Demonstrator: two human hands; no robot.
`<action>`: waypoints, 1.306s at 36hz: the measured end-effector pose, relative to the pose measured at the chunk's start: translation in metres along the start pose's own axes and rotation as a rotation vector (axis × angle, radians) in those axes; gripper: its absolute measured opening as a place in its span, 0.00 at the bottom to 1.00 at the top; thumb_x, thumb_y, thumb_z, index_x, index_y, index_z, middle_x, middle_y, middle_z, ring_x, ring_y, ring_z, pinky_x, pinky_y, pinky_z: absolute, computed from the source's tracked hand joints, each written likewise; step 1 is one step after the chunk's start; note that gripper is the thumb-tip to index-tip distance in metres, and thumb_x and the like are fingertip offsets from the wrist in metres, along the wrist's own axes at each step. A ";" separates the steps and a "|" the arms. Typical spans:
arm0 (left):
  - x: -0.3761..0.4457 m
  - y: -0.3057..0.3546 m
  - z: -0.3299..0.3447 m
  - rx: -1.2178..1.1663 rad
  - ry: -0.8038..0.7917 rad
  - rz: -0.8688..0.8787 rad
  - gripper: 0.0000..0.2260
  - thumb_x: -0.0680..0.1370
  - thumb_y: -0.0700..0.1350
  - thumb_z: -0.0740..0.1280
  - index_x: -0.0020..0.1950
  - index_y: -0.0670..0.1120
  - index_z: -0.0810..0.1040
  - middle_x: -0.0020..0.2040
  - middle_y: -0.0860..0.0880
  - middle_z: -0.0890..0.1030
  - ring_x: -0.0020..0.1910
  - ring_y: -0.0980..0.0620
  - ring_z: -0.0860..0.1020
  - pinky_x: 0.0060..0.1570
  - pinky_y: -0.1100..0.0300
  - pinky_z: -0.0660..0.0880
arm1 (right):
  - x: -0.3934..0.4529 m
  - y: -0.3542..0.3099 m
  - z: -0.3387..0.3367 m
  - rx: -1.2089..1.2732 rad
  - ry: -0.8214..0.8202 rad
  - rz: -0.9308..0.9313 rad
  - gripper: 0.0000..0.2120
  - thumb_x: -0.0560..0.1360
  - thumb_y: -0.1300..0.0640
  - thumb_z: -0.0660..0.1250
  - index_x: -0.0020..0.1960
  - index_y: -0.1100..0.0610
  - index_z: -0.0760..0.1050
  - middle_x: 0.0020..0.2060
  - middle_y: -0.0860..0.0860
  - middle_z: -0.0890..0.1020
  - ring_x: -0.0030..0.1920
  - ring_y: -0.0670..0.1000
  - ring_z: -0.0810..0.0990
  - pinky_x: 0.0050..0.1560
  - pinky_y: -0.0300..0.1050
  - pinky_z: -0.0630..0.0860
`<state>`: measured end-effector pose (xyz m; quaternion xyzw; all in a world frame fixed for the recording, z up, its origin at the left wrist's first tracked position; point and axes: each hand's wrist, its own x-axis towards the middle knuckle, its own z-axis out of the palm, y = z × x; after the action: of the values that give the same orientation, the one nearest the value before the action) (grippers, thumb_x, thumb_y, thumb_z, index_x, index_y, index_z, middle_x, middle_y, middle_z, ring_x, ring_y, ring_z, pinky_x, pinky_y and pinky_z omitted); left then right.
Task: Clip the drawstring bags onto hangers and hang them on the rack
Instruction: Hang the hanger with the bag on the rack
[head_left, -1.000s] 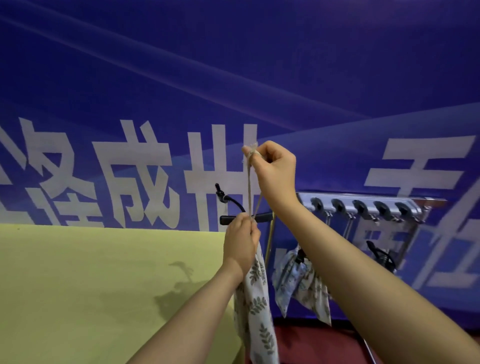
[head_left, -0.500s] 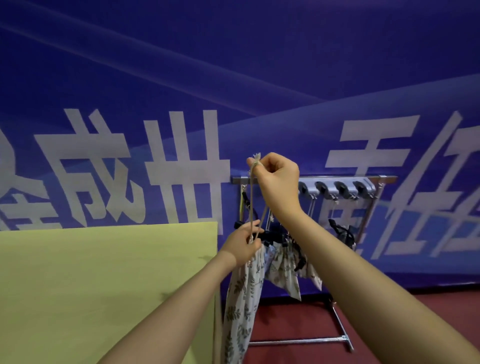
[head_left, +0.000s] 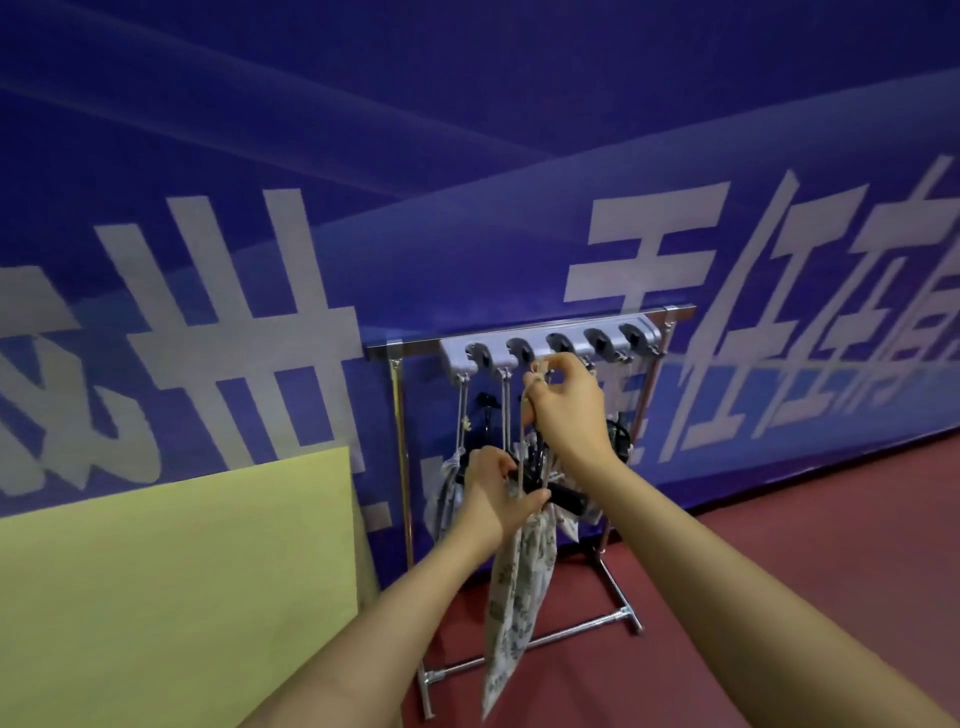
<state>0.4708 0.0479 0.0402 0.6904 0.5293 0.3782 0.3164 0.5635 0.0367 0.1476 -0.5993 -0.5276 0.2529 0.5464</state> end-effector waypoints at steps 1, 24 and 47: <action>0.003 -0.002 0.007 -0.014 -0.021 0.031 0.17 0.68 0.46 0.75 0.43 0.48 0.66 0.43 0.51 0.66 0.40 0.55 0.67 0.40 0.65 0.64 | 0.001 0.004 -0.004 0.011 0.000 0.034 0.04 0.79 0.60 0.59 0.51 0.55 0.73 0.27 0.53 0.79 0.23 0.44 0.74 0.27 0.37 0.71; 0.037 0.058 0.181 -0.166 -0.389 -0.188 0.14 0.74 0.34 0.63 0.33 0.49 0.72 0.30 0.52 0.74 0.30 0.57 0.71 0.32 0.69 0.66 | 0.074 0.139 -0.151 0.411 -0.060 0.457 0.12 0.74 0.71 0.53 0.42 0.67 0.75 0.29 0.59 0.79 0.24 0.51 0.77 0.24 0.35 0.72; 0.145 0.090 0.270 -0.135 -0.224 -0.279 0.10 0.76 0.32 0.58 0.42 0.45 0.75 0.39 0.47 0.78 0.41 0.49 0.76 0.42 0.59 0.71 | 0.180 0.225 -0.209 -0.395 -0.011 0.004 0.11 0.79 0.59 0.58 0.60 0.55 0.74 0.39 0.55 0.82 0.35 0.57 0.78 0.35 0.54 0.75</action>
<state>0.7688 0.1571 0.0041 0.6252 0.5549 0.2862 0.4684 0.8839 0.1536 0.0464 -0.6944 -0.5688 0.1488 0.4148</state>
